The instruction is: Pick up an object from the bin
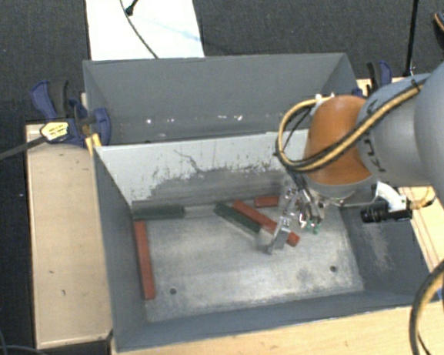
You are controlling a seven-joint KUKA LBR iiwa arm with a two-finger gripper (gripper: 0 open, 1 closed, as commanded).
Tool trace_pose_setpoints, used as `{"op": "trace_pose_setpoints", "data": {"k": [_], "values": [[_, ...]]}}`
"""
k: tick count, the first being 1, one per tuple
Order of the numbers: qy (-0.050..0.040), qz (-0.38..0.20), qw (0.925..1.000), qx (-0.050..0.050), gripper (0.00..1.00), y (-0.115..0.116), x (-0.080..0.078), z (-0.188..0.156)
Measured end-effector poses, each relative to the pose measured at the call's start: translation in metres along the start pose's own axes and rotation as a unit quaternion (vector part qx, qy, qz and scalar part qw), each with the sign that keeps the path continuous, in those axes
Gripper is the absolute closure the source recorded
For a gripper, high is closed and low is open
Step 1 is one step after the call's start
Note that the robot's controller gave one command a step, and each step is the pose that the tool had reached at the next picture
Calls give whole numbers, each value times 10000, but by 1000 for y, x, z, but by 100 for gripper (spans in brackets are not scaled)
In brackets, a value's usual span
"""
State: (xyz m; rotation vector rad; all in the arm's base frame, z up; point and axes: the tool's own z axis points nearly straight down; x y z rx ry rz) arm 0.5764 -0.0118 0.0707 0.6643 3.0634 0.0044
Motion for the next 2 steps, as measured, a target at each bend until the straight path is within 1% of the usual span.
{"op": "trace_pose_setpoints", "data": {"k": [1, 2], "values": [[-7, 8, 10000, 8, 100, -2, -1, 0], [-19, 64, 10000, 1, 100, -13, -1, -164]]}}
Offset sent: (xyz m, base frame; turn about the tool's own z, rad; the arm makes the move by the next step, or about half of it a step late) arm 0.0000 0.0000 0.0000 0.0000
